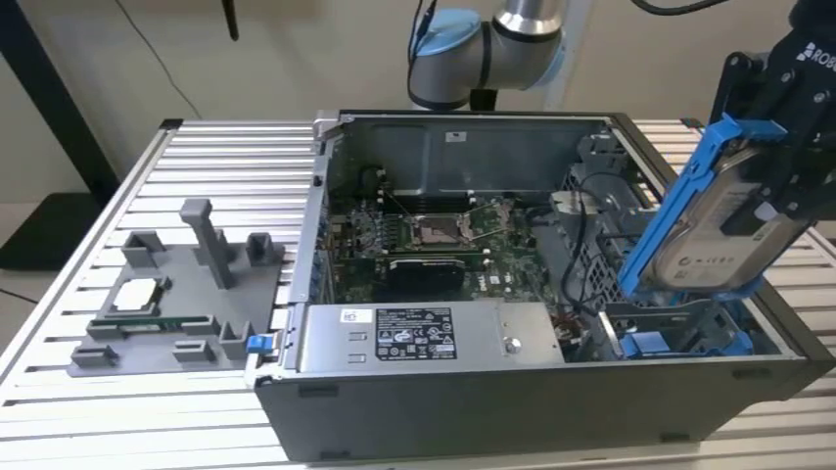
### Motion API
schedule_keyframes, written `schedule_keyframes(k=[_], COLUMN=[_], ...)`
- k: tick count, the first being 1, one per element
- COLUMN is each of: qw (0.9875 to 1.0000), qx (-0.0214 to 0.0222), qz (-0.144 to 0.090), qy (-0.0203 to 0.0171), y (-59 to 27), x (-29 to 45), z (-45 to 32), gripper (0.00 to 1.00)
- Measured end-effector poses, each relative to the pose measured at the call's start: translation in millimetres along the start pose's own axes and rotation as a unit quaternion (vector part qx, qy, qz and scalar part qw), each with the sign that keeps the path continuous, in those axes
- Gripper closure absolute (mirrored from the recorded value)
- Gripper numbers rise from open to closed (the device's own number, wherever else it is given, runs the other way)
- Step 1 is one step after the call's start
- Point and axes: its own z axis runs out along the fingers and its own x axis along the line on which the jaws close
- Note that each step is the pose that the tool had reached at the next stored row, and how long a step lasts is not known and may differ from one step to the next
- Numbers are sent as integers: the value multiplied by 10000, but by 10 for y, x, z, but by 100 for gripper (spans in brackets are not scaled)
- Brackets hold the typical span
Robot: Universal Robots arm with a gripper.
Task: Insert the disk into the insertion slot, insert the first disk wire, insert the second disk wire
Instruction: 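Insert the disk into the insertion slot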
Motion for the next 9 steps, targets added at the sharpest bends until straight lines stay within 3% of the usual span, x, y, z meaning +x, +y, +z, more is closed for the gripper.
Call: schedule_keyframes(k=[9], qw=[10000], qx=[0], qz=[0], qy=[0], y=[-40], x=[-1], z=[136], gripper=[100])
